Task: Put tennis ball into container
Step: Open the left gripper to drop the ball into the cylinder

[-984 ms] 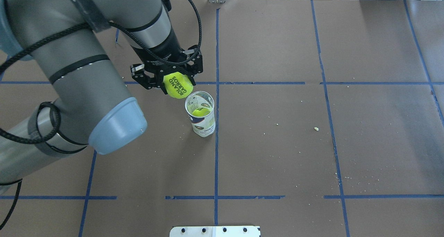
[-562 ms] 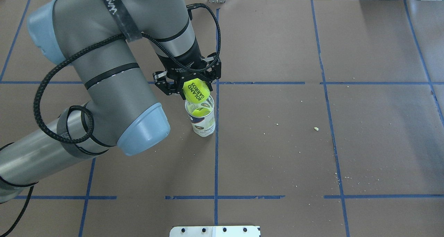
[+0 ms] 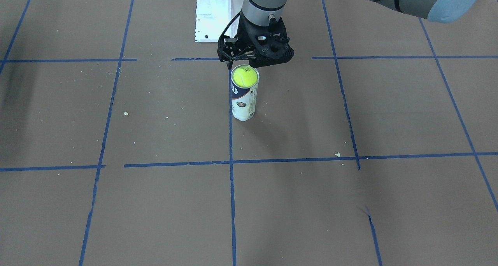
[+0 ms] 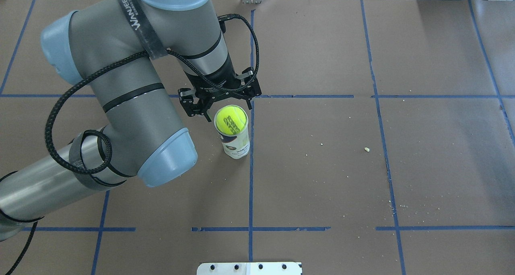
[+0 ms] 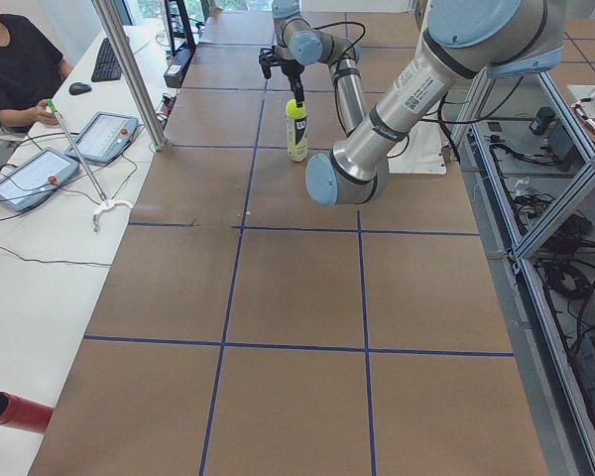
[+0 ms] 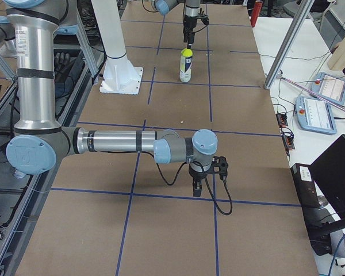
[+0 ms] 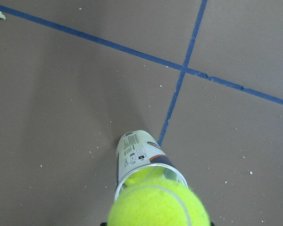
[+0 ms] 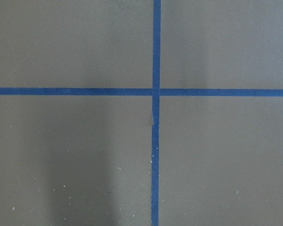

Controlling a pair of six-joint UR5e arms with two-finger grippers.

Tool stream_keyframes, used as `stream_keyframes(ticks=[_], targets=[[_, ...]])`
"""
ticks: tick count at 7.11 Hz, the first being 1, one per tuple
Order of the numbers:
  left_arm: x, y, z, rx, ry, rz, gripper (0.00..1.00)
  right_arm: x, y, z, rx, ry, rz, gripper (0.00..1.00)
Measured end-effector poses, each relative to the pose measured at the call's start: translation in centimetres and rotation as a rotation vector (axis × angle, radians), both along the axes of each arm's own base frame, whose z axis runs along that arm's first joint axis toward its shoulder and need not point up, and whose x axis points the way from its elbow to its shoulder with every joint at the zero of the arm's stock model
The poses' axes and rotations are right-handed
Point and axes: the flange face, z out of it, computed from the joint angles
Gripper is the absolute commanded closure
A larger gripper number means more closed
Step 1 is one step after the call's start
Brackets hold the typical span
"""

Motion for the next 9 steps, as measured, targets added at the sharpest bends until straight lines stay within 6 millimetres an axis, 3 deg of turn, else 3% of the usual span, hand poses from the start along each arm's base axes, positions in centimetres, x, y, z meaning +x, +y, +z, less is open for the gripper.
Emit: stream_keyframes(ticks=[2,3,4,5,7,8,9], targets=[[-1.0,0.7,-0.7,0.021,0.022,-0.002,0.00,0.0,0.0,0.0,0.000,0.000,0.000,0.00],[-2.5,1.5,-1.1,0.039,0.042,-0.006,0.00,0.0,0.0,0.0,0.000,0.000,0.000,0.00],[-4.2,1.7,-0.4,0.074,0.043,-0.013,0.00,0.0,0.0,0.0,0.000,0.000,0.000,0.00],[-6.7,0.1,1.3,0.147,0.019,-0.019,0.00,0.0,0.0,0.0,0.000,0.000,0.000,0.00],[-14.7,-6.0,7.9,0.345,-0.085,0.020,0.00,0.0,0.0,0.0,0.000,0.000,0.000,0.00],[-19.3,-8.9,13.4,0.449,-0.150,0.088,0.00,0.0,0.0,0.0,0.000,0.000,0.000,0.00],[-24.7,-11.7,20.9,0.523,-0.203,0.170,0.00,0.0,0.0,0.0,0.000,0.000,0.000,0.00]])
